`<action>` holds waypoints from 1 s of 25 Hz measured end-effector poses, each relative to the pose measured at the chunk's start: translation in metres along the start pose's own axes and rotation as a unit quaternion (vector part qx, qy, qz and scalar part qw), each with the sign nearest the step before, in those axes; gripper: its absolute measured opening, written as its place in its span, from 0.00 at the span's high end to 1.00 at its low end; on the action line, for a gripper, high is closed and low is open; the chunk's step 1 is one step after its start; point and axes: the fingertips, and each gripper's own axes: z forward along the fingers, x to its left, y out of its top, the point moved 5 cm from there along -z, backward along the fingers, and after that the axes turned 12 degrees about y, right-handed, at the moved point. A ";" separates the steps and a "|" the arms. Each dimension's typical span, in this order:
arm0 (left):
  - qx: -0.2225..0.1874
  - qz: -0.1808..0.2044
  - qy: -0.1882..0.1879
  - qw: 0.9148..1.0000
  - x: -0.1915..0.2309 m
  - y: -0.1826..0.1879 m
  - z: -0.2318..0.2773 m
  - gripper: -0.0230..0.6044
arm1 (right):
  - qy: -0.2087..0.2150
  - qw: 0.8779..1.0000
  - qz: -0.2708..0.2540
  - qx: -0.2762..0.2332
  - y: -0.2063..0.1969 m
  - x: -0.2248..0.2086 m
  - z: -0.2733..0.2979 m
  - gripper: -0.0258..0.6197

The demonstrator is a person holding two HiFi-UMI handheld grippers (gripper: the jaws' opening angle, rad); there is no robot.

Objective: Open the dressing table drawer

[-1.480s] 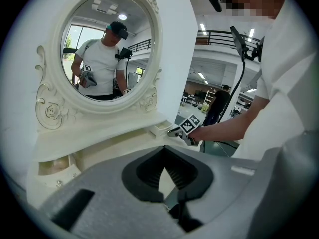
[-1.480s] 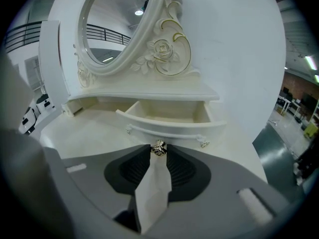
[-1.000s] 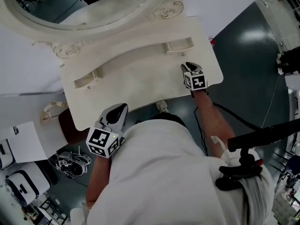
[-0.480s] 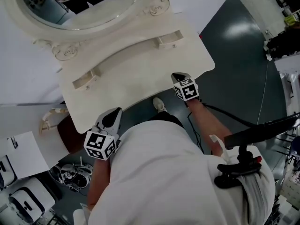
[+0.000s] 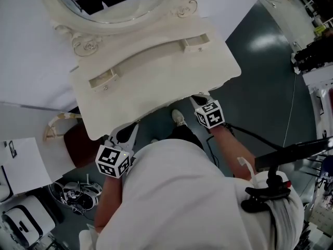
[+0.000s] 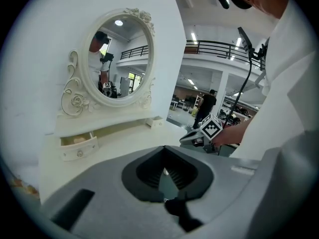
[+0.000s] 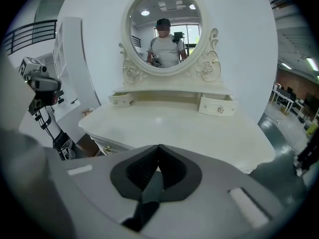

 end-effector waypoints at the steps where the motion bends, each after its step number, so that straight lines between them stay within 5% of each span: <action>1: 0.000 0.000 -0.001 1.000 0.000 -0.004 -0.004 0.96 | 0.003 1.000 -0.002 -0.001 -0.001 0.008 -0.001 0.96; 9: -0.001 0.003 -0.007 1.000 0.006 -0.038 -0.047 0.96 | 0.022 0.999 -0.021 -0.008 -0.014 0.079 -0.003 0.96; 25: 0.005 -0.004 -0.009 1.000 0.006 -0.050 -0.051 0.96 | 0.057 0.997 -0.058 -0.007 0.001 0.112 0.004 0.96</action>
